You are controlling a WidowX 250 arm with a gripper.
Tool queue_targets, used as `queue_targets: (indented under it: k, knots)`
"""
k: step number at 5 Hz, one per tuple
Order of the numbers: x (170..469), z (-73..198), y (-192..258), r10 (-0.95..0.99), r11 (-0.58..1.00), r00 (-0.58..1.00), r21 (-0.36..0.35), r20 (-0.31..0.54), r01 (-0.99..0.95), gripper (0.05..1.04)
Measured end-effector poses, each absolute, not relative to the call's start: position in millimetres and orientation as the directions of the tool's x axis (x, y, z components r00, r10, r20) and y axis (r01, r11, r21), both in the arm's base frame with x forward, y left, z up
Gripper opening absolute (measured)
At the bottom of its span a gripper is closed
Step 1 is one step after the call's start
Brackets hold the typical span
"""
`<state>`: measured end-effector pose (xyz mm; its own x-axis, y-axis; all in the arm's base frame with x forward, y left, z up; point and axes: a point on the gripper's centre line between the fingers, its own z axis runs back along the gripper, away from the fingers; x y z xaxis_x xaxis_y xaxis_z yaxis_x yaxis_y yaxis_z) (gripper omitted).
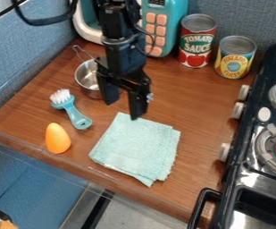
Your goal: Moved the towel to the top of the table
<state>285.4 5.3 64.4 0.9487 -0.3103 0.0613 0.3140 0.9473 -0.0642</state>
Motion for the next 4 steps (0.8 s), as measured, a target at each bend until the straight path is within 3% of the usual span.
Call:
queue_targets:
  k: [1, 2, 4]
  knots:
    - [265, 62, -8, -0.301, 0.952, 0.95, -0.033, 0.081, 0.305, 0.999]
    - [256, 44, -18, -0.229, 0.973, 0.969, 0.047, 0.096, 0.226, 1.0]
    - [268, 20, -13, -0.152, 0.982, 0.983, 0.127, 0.107, 0.138, 0.999]
